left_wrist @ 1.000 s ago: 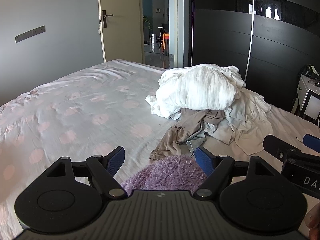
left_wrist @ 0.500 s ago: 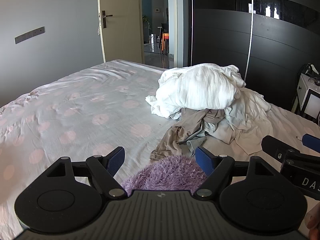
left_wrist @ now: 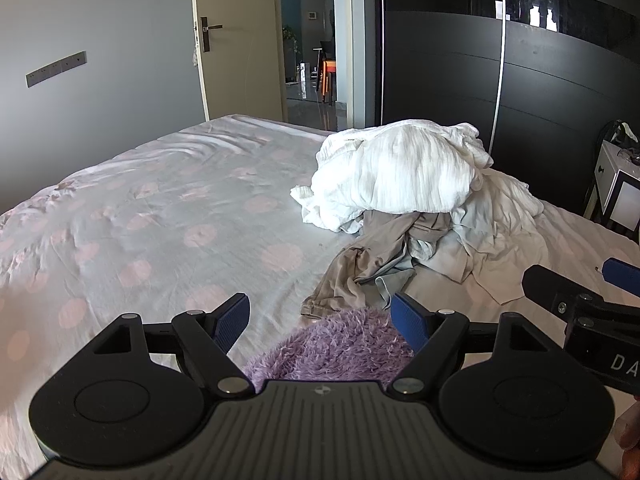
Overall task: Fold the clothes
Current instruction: 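Move both tools toward the heap of white gauze clothing on the bed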
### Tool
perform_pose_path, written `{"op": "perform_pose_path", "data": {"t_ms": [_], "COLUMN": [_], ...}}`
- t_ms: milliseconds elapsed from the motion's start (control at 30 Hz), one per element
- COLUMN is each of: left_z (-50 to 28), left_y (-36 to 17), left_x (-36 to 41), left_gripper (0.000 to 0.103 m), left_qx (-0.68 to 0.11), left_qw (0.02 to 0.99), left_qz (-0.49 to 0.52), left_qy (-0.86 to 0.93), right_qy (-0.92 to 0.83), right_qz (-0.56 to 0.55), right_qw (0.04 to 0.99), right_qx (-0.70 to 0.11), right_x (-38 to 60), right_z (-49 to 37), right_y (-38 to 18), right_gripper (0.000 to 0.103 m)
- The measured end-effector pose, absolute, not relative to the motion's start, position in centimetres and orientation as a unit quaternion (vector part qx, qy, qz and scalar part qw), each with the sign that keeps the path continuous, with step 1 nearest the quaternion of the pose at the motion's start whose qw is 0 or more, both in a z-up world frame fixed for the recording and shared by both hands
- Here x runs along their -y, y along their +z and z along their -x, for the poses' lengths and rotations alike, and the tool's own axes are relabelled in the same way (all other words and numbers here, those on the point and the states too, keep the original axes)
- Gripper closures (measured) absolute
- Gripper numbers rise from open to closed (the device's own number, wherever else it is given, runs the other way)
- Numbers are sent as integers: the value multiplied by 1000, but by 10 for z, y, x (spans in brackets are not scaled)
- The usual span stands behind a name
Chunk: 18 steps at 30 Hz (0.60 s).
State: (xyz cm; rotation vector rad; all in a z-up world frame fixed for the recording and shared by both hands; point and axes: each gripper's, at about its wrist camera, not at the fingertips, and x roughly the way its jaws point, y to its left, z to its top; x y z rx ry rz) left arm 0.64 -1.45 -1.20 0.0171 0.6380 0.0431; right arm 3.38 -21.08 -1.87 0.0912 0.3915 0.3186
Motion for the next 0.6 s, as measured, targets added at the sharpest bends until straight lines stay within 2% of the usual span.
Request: {"op": "perform_pose_path", "data": {"t_ms": [500,533,600], "left_z": [-55,-60,-70], "left_y": [-24,-25,-26], "left_x": [-14,-18,-27], "left_gripper": [26,26,26], "left_qx": [-348,-350,-353], "left_qw": [936,935,934], "left_qz": [-31,-34,-34], "left_qy": [40,43,51], "right_qy": [149,147,140], "right_qz": [-31,-35,-38], "right_qw": [960,959,957], "right_qx": [-233,-239,-251], "right_x": [210,212,216], "right_z": [-106,-117,-141], "right_y": [-24,-26,-29], "right_gripper": [3,5,24]}}
